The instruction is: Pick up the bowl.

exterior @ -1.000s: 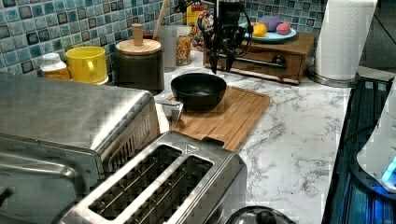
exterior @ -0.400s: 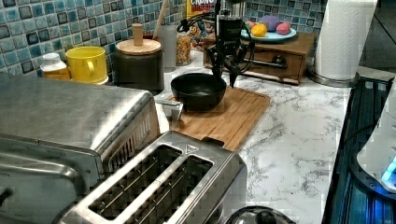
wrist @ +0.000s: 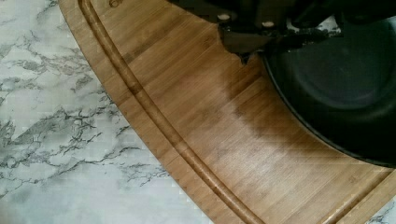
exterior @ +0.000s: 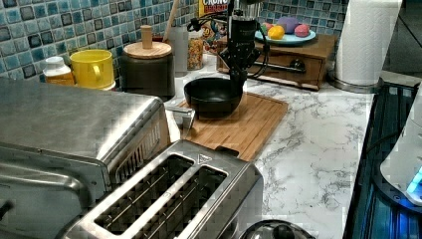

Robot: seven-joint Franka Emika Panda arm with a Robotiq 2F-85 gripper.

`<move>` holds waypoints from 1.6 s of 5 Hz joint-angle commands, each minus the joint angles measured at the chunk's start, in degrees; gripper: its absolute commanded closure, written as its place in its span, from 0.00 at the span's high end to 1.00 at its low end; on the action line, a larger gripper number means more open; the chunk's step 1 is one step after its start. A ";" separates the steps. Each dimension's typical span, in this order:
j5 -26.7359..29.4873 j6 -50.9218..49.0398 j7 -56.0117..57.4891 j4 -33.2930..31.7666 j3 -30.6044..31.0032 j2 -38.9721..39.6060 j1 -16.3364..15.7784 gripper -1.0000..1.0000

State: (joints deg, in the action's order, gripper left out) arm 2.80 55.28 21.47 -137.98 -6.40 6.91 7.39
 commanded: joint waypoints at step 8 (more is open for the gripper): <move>-2.23 -22.71 10.42 18.83 6.80 -14.93 -7.92 0.00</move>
State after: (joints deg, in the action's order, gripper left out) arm 2.54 32.42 31.17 -123.77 -0.93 -4.64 2.48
